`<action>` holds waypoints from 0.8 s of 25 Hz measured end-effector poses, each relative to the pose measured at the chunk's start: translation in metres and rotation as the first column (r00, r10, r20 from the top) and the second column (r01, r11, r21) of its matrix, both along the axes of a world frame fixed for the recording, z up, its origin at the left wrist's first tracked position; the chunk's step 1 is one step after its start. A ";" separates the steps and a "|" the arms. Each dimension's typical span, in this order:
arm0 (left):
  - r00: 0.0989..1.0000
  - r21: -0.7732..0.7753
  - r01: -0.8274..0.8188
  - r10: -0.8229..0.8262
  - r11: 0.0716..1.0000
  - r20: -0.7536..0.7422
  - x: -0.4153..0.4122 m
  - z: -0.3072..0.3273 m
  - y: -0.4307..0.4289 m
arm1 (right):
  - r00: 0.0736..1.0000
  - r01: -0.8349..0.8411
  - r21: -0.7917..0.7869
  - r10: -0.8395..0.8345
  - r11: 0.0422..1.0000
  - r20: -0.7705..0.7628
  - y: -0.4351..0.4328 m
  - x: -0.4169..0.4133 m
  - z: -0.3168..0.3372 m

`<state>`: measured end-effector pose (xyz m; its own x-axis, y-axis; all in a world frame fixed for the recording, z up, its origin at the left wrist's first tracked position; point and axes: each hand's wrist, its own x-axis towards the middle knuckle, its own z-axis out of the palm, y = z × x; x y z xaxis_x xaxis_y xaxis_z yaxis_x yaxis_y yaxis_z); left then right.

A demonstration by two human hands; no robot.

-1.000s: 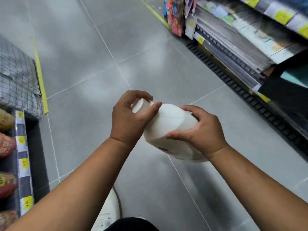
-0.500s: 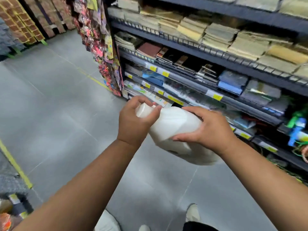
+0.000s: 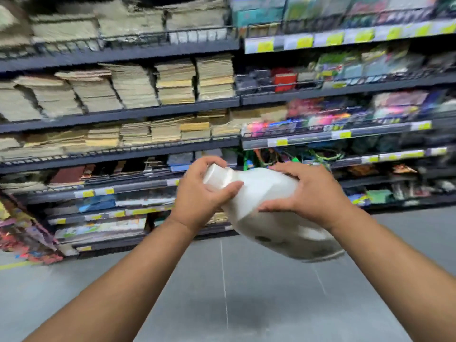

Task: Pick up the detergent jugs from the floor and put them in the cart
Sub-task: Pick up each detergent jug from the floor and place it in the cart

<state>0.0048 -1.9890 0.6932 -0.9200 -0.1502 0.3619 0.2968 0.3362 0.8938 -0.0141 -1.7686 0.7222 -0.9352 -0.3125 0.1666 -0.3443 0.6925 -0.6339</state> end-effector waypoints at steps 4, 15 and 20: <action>0.978 0.029 0.206 -0.206 0.978 0.013 -0.036 0.020 0.141 | 0.982 0.187 -0.001 -0.187 0.982 -0.001 0.140 0.004 0.016; 0.761 0.039 0.645 -0.646 0.763 0.052 -0.111 0.038 0.555 | 0.789 0.612 -0.012 -0.610 0.790 0.074 0.520 0.031 0.037; 0.571 0.049 0.819 -0.820 0.572 0.040 -0.161 0.029 0.727 | 0.625 0.776 0.030 -0.774 0.630 0.102 0.662 0.020 0.027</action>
